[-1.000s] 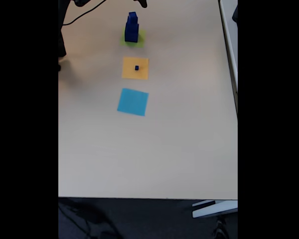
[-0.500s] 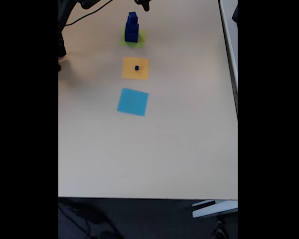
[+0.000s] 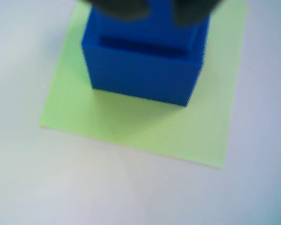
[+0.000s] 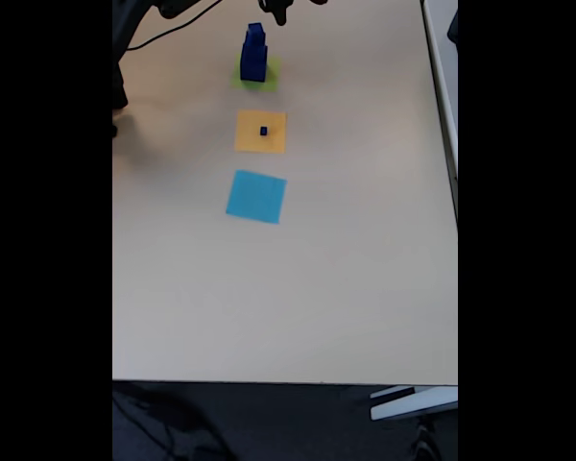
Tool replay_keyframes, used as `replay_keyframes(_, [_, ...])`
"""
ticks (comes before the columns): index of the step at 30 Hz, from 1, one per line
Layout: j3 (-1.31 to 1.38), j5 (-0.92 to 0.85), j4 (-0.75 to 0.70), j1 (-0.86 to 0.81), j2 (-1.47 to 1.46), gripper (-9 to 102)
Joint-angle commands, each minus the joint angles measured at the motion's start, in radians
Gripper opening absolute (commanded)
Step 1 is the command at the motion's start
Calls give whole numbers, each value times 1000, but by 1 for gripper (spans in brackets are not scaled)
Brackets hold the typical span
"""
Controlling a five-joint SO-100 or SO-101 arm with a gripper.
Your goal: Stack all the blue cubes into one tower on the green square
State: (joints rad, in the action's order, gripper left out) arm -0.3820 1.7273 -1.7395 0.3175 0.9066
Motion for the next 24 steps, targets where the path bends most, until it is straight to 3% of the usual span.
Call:
replay_keyframes(1, [31, 6, -5, 12, 17, 0])
replay_keyframes(24, [-156, -57, 6, -38, 121, 0])
